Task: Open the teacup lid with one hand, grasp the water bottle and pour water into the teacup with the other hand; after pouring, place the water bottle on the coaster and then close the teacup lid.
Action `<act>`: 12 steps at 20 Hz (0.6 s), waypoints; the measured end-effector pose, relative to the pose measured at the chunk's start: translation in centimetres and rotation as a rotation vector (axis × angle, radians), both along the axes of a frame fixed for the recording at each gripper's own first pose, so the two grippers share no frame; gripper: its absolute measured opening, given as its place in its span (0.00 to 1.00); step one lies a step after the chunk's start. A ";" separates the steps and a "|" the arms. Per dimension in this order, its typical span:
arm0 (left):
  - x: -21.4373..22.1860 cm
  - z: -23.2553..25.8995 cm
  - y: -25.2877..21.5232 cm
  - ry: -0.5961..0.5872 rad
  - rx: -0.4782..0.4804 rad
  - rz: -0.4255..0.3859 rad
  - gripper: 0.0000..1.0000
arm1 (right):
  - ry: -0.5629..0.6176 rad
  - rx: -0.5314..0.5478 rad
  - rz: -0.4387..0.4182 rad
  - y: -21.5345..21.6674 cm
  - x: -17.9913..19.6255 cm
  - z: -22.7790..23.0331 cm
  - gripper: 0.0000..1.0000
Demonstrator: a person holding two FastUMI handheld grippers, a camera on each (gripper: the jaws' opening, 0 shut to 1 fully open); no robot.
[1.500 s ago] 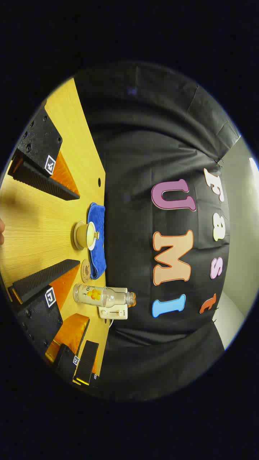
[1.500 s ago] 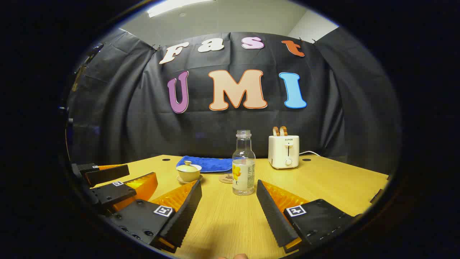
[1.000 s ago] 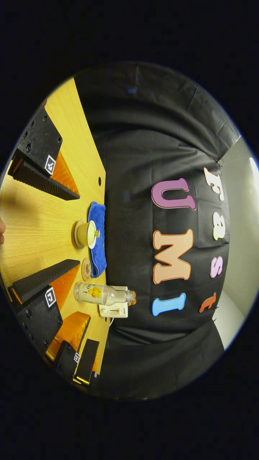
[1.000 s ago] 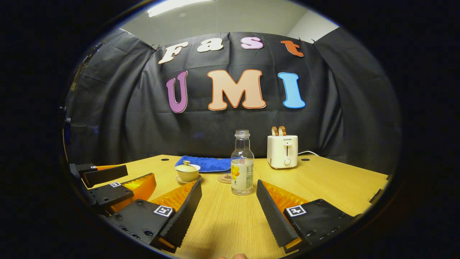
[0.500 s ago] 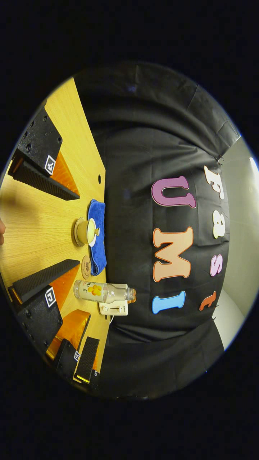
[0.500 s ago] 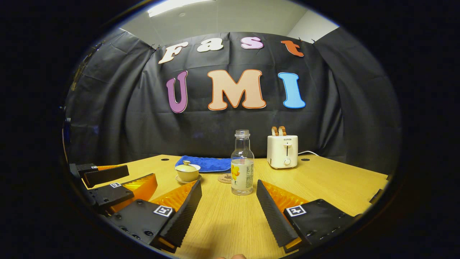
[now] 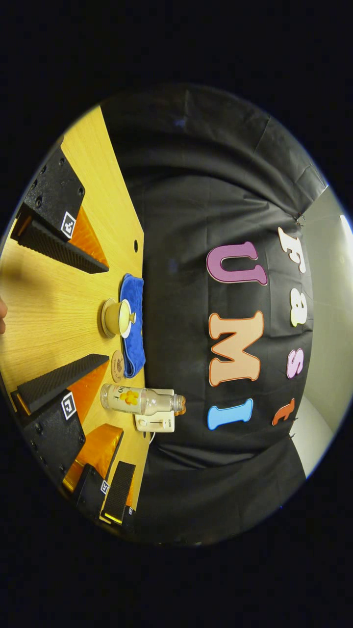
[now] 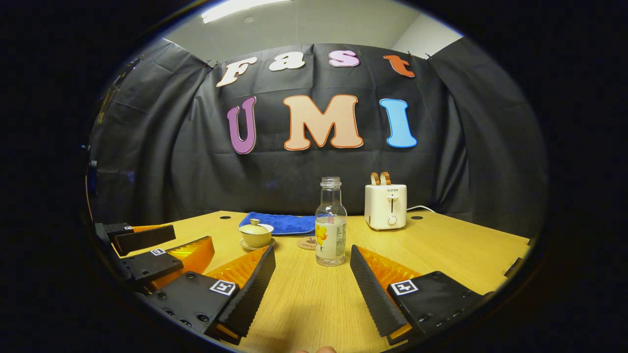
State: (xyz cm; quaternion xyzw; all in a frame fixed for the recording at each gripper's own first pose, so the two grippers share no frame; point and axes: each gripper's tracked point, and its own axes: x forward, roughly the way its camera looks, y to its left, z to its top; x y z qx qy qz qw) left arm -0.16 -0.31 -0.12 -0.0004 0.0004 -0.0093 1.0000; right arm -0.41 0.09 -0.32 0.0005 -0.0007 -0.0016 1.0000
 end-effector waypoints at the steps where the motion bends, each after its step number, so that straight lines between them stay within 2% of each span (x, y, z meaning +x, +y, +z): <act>1: 0.0 0.0 -0.2 -0.002 -0.002 -0.008 0.97 | 0.000 0.000 0.000 0.0 0.0 0.0 0.97; 7: 1.0 0.0 -0.3 -0.007 0.000 -0.031 0.96 | 0.003 -0.001 0.009 -0.1 0.3 -0.2 0.97; 9: 1.8 0.0 -0.3 -0.006 0.002 -0.037 0.99 | 0.004 -0.001 0.009 -0.4 0.6 -0.1 0.98; 12: 4.2 -0.1 -0.2 -0.005 0.000 -0.052 0.96 | 0.005 0.000 -0.007 -1.6 1.3 0.1 0.97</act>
